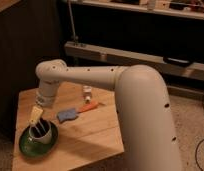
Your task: Pick up the ceramic cup
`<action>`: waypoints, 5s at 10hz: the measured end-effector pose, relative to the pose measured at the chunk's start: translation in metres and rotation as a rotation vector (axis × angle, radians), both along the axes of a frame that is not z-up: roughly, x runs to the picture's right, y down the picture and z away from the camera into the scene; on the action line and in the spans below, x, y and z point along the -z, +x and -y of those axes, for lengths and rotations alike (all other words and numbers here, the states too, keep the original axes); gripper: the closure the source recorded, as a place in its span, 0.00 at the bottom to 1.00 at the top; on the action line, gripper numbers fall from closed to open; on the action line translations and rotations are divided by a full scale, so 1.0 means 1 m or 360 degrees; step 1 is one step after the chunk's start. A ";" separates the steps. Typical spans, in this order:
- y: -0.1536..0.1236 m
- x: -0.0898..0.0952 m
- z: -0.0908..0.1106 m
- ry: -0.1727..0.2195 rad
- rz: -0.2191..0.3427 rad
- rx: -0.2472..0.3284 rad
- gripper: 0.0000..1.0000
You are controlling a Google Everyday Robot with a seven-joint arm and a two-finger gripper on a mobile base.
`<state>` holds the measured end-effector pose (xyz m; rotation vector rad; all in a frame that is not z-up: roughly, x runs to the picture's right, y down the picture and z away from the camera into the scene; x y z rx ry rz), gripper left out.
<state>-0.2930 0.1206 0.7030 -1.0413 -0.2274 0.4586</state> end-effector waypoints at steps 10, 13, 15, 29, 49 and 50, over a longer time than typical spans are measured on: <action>0.000 0.000 0.000 0.0000 0.0000 0.0000 0.20; 0.000 0.000 0.000 0.0000 0.0000 0.0000 0.20; 0.000 0.000 0.000 0.0000 0.0000 0.0000 0.20; 0.074 0.038 -0.021 -0.0237 -0.0677 -0.0450 0.20; 0.045 -0.015 -0.066 -0.0253 -0.0909 -0.0522 1.00; 0.045 -0.004 -0.058 -0.0238 -0.0855 -0.0557 1.00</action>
